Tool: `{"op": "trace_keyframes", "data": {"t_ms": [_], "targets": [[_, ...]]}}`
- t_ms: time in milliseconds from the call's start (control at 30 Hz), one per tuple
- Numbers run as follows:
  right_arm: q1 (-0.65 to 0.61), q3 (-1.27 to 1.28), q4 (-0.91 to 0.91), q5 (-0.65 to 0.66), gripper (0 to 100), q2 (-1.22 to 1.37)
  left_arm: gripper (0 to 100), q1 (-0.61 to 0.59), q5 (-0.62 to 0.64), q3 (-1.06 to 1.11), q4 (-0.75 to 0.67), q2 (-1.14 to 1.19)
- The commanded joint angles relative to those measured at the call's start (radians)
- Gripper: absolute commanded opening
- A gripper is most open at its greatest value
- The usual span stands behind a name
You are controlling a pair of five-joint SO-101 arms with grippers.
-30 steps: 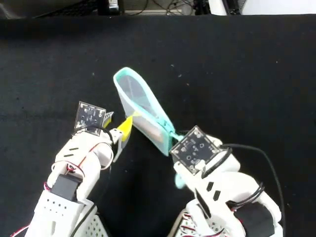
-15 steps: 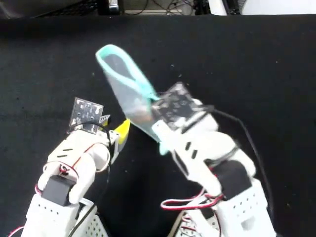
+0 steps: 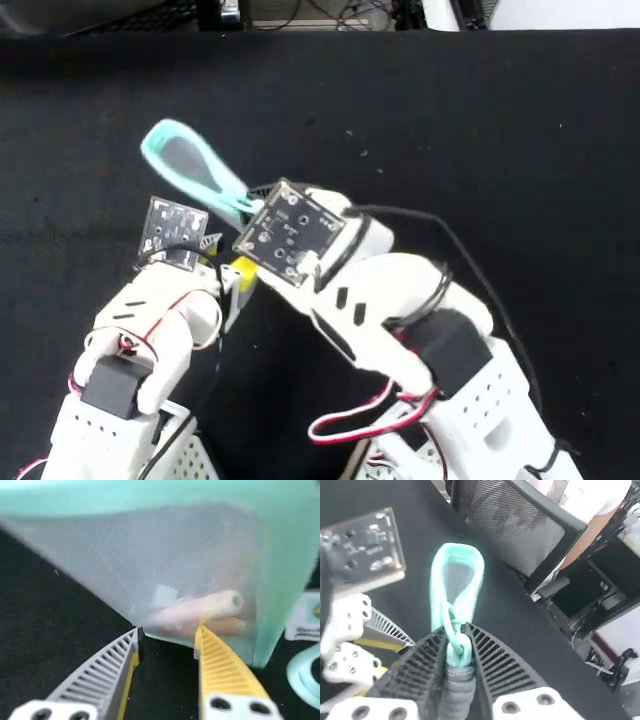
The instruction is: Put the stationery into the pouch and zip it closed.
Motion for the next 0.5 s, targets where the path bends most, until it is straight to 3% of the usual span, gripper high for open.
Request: {"op": "trace_keyframes", "data": {"t_ms": [0,200,467], "targets": [[-0.011,-0.111,0.009,0.02,1.2,0.056,19,0.001,-0.002,-0.084,0.023,-0.009],[-0.008,-0.166,0.032,0.152,1.2,0.163,19,-0.001,-0.002,-0.077,0.025,-0.048],[-0.02,-0.176,0.12,0.16,1.2,0.142,19,-0.001,-0.003,-0.035,0.04,-0.216]]}}
